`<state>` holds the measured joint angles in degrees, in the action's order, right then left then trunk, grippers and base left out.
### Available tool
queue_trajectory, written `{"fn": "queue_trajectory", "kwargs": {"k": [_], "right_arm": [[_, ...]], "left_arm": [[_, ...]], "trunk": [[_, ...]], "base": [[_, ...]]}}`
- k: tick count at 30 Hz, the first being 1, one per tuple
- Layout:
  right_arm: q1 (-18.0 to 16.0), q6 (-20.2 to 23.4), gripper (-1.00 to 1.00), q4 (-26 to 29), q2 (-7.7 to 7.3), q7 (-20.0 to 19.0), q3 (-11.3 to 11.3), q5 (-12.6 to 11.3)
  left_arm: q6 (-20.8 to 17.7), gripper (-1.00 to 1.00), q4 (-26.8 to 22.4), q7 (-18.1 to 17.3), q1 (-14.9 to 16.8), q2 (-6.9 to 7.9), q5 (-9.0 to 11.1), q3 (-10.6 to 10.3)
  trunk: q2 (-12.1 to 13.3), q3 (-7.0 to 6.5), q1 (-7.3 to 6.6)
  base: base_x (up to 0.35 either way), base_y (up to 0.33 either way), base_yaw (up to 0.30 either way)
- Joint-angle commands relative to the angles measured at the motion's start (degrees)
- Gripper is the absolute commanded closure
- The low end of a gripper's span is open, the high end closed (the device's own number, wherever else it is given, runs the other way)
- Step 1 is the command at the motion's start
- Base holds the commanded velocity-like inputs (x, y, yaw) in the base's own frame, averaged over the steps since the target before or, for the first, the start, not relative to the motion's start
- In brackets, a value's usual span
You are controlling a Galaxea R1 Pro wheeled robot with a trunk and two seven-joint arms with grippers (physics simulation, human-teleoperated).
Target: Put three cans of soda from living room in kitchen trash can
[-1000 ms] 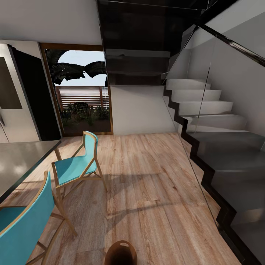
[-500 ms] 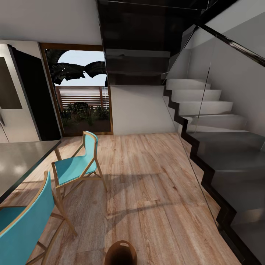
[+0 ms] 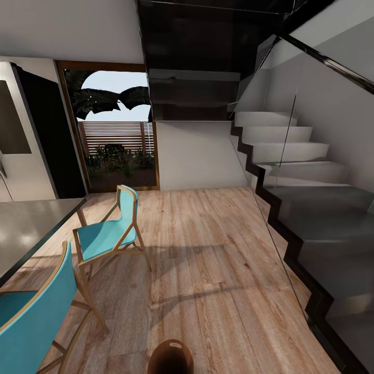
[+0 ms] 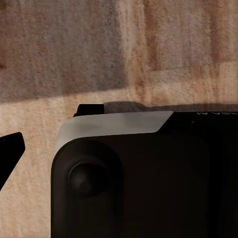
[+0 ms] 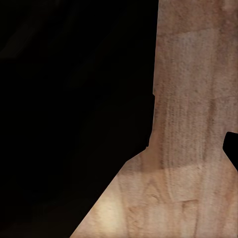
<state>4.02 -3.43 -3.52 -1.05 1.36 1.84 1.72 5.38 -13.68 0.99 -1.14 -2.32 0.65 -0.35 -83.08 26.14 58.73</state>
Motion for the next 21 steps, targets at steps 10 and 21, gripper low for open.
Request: {"fn": "queue_trajectory", "kwargs": {"k": [10,21], "right_arm": [[0.0,0.0,-1.00,0.0,0.00,0.0,0.0,0.0],[0.0,0.0,-1.00,0.0,0.00,0.0,0.0,0.0]], "left_arm": [[0.0,-1.00,0.0,0.0,0.0,0.00,0.0,0.0],[0.0,-1.00,0.0,0.0,0.0,0.00,0.0,0.0]], "trunk": [[0.0,0.00,0.00],[0.0,0.00,0.00]], "base": [[0.000,0.000,0.000],[0.000,0.000,0.000]]}}
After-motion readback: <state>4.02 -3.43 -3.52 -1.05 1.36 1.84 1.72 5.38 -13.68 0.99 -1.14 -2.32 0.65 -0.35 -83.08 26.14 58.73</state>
